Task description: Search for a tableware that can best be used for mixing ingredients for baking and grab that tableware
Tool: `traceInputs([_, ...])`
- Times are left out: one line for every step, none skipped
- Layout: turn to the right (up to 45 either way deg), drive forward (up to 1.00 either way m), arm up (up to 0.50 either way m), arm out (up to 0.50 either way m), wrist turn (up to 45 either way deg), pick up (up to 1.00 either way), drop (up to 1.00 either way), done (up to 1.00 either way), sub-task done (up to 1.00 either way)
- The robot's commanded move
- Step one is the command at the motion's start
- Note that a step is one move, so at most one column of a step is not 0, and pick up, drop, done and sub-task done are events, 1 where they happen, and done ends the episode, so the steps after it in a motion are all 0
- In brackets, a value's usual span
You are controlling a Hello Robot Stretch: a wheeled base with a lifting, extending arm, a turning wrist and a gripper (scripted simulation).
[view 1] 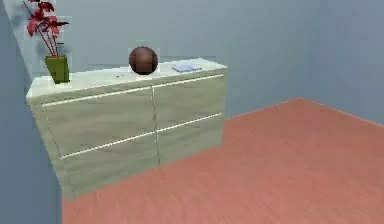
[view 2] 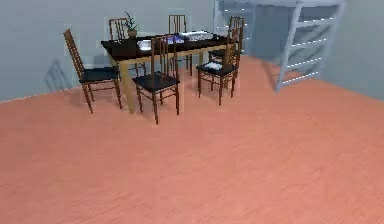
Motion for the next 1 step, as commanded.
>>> traceInputs([45.0,0.00,0.00,0.00,0.0,0.00,0.00,0.00,0.00])
